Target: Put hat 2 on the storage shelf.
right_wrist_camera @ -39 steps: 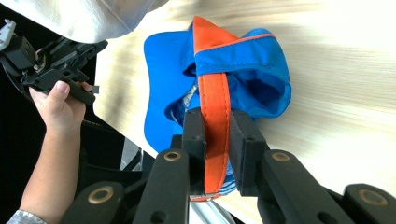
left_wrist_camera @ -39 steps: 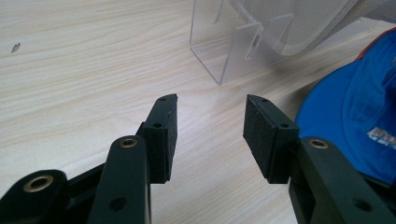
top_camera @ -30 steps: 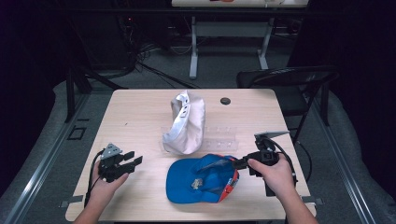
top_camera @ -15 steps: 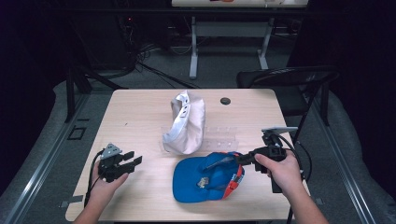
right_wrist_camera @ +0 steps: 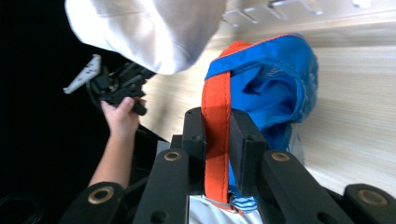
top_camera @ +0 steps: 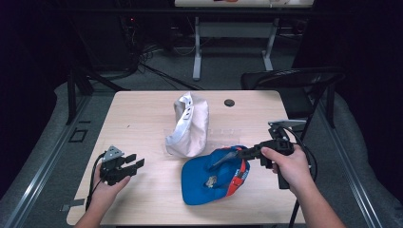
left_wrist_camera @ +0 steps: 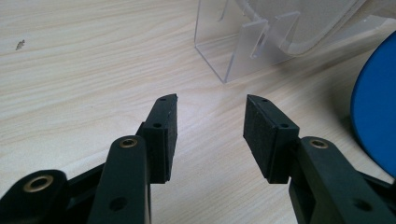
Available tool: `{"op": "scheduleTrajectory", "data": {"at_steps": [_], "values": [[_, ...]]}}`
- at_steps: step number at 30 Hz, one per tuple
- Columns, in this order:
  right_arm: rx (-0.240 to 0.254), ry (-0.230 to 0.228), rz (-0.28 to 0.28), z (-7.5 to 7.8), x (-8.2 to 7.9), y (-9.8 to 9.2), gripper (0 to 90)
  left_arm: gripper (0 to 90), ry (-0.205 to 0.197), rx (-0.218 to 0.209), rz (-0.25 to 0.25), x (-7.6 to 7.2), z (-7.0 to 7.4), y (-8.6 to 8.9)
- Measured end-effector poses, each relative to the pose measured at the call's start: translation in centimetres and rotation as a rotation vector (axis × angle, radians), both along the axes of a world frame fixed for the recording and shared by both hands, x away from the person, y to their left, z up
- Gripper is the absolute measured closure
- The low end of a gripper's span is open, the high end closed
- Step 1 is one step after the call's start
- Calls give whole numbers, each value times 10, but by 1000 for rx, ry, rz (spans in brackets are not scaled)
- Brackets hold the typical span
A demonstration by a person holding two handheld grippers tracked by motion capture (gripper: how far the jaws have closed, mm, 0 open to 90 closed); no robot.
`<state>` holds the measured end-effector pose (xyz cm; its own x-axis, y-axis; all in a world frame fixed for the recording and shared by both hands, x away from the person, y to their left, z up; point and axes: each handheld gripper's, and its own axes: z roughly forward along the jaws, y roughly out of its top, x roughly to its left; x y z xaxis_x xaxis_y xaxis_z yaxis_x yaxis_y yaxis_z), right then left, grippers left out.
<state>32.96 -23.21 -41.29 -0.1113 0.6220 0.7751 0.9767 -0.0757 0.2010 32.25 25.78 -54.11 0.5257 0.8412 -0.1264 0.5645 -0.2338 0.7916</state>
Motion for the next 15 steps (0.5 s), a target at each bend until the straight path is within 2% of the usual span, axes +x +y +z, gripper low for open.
{"op": "scheduleTrajectory", "data": {"at_steps": [5,6,11,15], "values": [[34,-2,-2,14,2,3,782,550,-1,-2,1,0,0,0],[38,-5,11,16,3,2,782,550,0,-2,0,0,0,0],[107,3,14,27,5,5,782,550,5,1,-1,0,0,1],[117,-4,22,36,7,10,782,550,-4,-7,5,0,0,0]]}}
